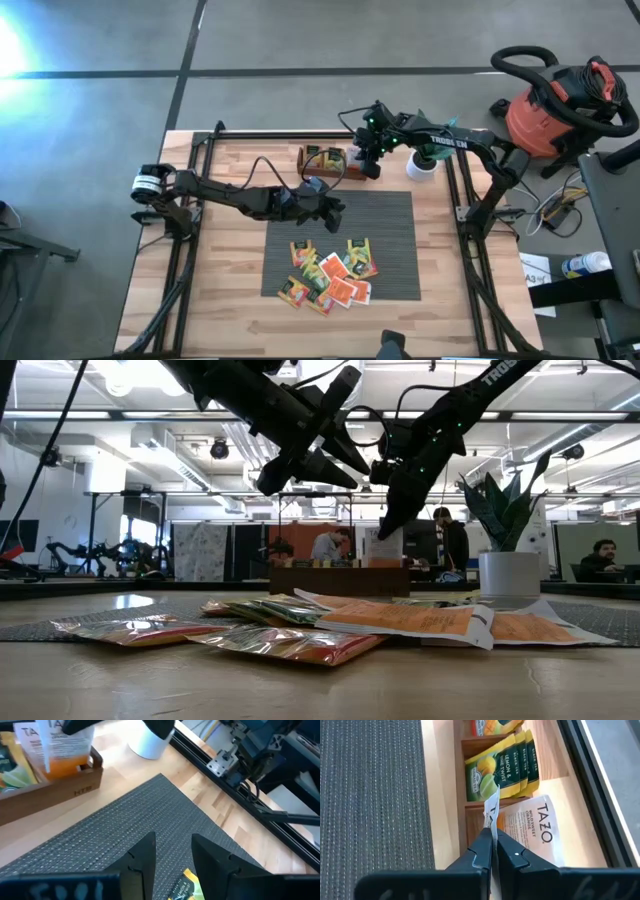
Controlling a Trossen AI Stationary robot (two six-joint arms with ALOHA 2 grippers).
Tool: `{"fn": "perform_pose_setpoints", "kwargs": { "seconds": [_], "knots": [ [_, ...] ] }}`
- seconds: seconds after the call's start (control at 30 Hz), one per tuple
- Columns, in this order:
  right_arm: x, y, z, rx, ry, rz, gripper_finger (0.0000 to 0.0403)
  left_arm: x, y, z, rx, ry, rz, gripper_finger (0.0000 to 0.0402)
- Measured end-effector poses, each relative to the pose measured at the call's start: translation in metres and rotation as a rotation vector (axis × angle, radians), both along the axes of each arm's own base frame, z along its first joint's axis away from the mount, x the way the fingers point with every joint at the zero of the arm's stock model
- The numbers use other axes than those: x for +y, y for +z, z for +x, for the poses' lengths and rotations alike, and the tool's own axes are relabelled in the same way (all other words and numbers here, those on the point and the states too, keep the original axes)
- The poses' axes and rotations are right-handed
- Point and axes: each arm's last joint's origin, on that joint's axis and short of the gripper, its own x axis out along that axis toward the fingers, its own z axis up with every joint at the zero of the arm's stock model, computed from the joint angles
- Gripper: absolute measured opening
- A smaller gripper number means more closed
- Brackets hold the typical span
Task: Pick & Place Tea
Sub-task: Put the white orange tea bag into the right section of the wooden organizer
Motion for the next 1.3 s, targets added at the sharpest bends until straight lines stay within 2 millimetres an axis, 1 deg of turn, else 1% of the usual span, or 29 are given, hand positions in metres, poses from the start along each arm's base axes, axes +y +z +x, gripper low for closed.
{"fn": "perform_pose_setpoints", "kwargs": {
  "seconds": [0.17,0.3,0.47,0.57,0.67,0.8,1.07,1.17,1.3],
  "knots": [
    [-0.003,-0.006,0.001,0.018,0.029,-0.012,0.0009,-0.004,0.0,0.0,-0.005,0.01,-0.007,0.0119],
    [-0.005,-0.016,0.003,0.049,0.025,-0.007,0.0009,-0.007,0.0,0.0,-0.011,0.026,-0.012,0.0119],
    [-0.007,-0.029,0.006,0.079,0.025,0.016,0.0009,-0.017,0.001,-0.001,-0.02,0.062,0.001,0.0119],
    [-0.008,-0.033,0.006,0.091,0.023,0.02,0.0009,-0.025,0.001,-0.002,-0.023,0.072,0.007,0.0119],
    [-0.009,-0.032,0.006,0.135,-0.023,-0.043,0.0013,-0.031,0.0,-0.004,-0.022,0.094,0.011,0.0119],
    [-0.012,-0.032,0.003,0.215,-0.096,-0.139,0.0031,-0.037,0.0,-0.005,-0.026,0.111,0.018,0.0119],
    [-0.012,-0.029,0.003,0.197,-0.133,-0.132,0.0086,-0.04,0.0,-0.005,-0.034,0.12,0.006,0.0119],
    [-0.011,-0.023,0.002,0.18,-0.143,-0.143,0.0102,-0.042,0.0,-0.006,-0.036,0.123,0.005,0.0119],
    [-0.009,-0.008,-0.001,0.138,-0.174,-0.175,0.0111,-0.046,-0.001,-0.007,-0.033,0.122,-0.003,0.0119]
  ]
}}
